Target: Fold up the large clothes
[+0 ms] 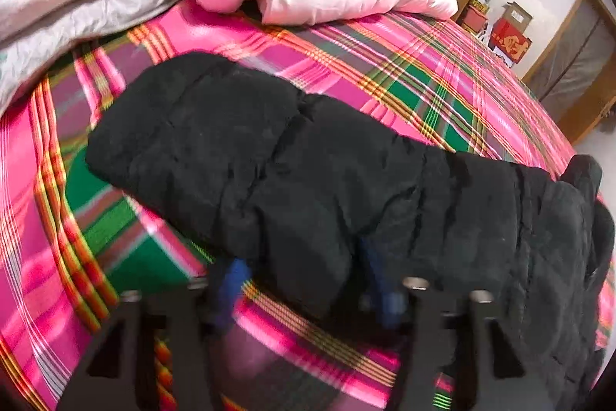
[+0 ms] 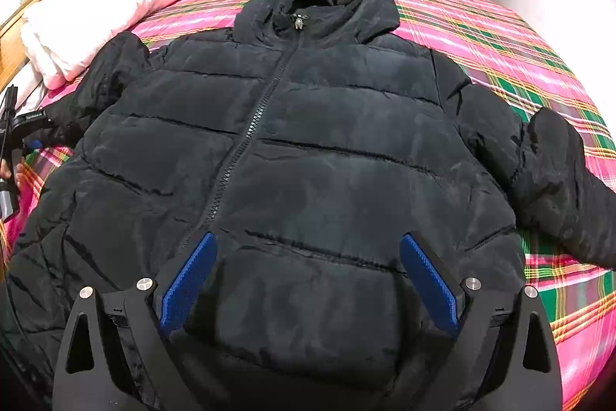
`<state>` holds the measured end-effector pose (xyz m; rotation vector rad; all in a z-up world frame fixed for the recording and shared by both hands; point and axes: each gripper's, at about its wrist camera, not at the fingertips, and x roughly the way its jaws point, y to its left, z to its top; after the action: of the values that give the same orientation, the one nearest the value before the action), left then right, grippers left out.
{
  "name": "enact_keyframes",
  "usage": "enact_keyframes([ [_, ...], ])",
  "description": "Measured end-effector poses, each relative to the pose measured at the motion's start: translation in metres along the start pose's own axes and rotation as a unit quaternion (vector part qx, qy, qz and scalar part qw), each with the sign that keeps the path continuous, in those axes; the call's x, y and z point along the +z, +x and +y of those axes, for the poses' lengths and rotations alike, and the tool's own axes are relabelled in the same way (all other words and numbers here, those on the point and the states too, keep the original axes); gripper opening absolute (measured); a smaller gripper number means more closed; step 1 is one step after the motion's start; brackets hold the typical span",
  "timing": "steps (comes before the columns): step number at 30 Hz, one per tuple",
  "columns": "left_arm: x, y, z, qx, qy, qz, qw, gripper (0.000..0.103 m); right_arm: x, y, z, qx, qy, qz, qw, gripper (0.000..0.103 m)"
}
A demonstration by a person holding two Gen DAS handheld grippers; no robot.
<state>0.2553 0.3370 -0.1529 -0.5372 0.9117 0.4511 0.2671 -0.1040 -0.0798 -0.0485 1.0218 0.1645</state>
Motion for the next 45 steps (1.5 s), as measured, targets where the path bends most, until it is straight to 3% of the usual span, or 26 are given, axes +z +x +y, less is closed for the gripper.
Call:
enact_keyframes([
  [1,0.002,-0.002,-0.002,0.001,0.004,-0.005,1.0,0.029,0.0,-0.001,0.0,0.0,0.001,0.0,1.0,0.096],
  [4,0.009,-0.018,-0.011,0.003,0.016,-0.024,0.9996,0.014,0.001,-0.005,-0.002,-0.001,0.003,-0.004,1.0,0.096],
  [12,0.032,-0.107,-0.062,-0.063,0.067,-0.105,0.9902,0.011,0.0,-0.024,-0.013,-0.001,0.02,-0.021,1.0,0.096],
  [20,0.031,-0.195,-0.162,-0.18,0.15,-0.155,0.9599,0.01,-0.008,-0.046,-0.036,-0.001,0.048,-0.038,0.998,0.096],
  [24,0.009,-0.214,-0.218,-0.238,0.197,-0.141,0.9404,0.01,-0.013,-0.056,-0.056,-0.005,0.069,-0.047,0.997,0.096],
  [28,-0.025,-0.202,-0.272,-0.278,0.242,-0.1,0.9242,0.01,-0.019,-0.061,-0.078,-0.011,0.089,-0.051,0.995,0.096],
  [35,-0.113,-0.151,-0.339,-0.293,0.314,0.0,0.903,0.013,-0.03,-0.055,-0.113,-0.021,0.128,-0.049,0.99,0.096],
  [38,-0.143,-0.122,-0.351,-0.304,0.325,0.059,0.8935,0.03,-0.035,-0.049,-0.123,-0.018,0.146,-0.044,0.988,0.096],
  [40,-0.159,-0.113,-0.354,-0.318,0.326,0.084,0.8864,0.058,-0.037,-0.045,-0.125,-0.015,0.152,-0.039,0.988,0.096],
  [42,-0.17,-0.119,-0.354,-0.334,0.327,0.091,0.8793,0.072,-0.038,-0.044,-0.126,-0.013,0.153,-0.038,0.987,0.096],
  [45,-0.175,-0.131,-0.353,-0.356,0.327,0.094,0.8705,0.076,-0.036,-0.045,-0.126,-0.012,0.152,-0.042,0.987,0.096],
])
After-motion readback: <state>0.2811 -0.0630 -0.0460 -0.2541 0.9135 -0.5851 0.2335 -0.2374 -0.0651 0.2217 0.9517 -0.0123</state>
